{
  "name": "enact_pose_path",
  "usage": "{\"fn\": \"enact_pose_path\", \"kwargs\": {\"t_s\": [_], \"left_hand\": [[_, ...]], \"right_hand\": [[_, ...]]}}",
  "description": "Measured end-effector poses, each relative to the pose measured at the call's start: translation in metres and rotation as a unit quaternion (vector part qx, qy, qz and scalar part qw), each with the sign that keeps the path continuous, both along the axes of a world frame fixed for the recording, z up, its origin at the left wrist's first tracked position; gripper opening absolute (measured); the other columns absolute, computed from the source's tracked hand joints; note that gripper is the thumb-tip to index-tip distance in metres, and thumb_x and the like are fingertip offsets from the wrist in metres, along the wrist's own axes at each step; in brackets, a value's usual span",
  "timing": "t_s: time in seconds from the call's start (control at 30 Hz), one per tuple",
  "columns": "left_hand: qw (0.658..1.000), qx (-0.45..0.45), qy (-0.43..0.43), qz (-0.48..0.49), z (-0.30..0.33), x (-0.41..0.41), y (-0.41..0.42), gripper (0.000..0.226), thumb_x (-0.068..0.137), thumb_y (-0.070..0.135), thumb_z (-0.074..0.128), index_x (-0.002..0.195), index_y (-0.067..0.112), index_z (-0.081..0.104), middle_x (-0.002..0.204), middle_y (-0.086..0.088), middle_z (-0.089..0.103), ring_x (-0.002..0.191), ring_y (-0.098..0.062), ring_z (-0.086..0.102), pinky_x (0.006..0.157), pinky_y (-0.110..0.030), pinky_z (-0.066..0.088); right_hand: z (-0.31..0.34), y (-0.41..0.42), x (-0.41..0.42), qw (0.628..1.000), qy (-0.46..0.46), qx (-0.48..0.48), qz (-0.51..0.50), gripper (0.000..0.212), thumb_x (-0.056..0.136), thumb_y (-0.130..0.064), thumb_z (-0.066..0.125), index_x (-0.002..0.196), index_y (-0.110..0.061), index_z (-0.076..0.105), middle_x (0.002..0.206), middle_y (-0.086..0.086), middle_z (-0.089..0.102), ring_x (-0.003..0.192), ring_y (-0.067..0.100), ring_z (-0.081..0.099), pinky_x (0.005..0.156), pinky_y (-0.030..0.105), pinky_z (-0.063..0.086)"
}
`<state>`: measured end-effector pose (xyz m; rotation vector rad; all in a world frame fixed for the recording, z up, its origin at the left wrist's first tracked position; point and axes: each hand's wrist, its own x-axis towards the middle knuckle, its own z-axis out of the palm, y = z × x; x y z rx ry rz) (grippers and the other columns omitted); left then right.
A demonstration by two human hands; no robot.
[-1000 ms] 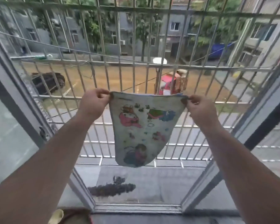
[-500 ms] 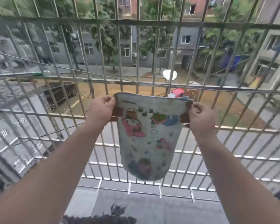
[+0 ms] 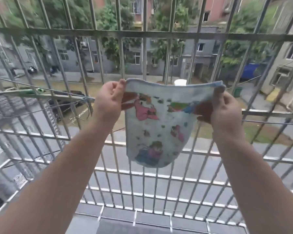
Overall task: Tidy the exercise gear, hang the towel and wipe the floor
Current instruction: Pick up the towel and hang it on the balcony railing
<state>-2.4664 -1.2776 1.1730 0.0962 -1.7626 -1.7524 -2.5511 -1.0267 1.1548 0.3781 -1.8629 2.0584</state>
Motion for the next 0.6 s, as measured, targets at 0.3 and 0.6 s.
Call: {"fn": "enact_pose_path", "kwargs": {"t_s": [0.3, 0.6], "left_hand": [[0.997, -0.040, 0.046, -0.050, 0.079, -0.081, -0.041, 0.023, 0.101, 0.022, 0.053, 0.112, 0.004, 0.046, 0.109, -0.019, 0.067, 0.094, -0.028, 0.072, 0.074, -0.038, 0.061], [0.913, -0.375, -0.158, -0.018, 0.014, -0.139, -0.054, 0.073, 0.092, 0.005, 0.054, 0.142, 0.015, 0.001, 0.100, -0.006, 0.060, 0.073, -0.008, 0.059, 0.058, -0.017, 0.048]], "right_hand": [[0.092, -0.031, -0.051, 0.999, 0.009, 0.006, -0.042, 0.046, 0.099, -0.052, 0.048, 0.096, -0.009, 0.062, 0.071, 0.005, 0.075, 0.064, 0.023, 0.074, 0.055, 0.036, 0.061], [0.027, -0.087, -0.122, 0.992, -0.092, 0.080, 0.015, 0.022, 0.099, -0.044, 0.038, 0.114, -0.028, 0.040, 0.113, 0.010, 0.055, 0.107, 0.032, 0.060, 0.083, 0.046, 0.055]]}}
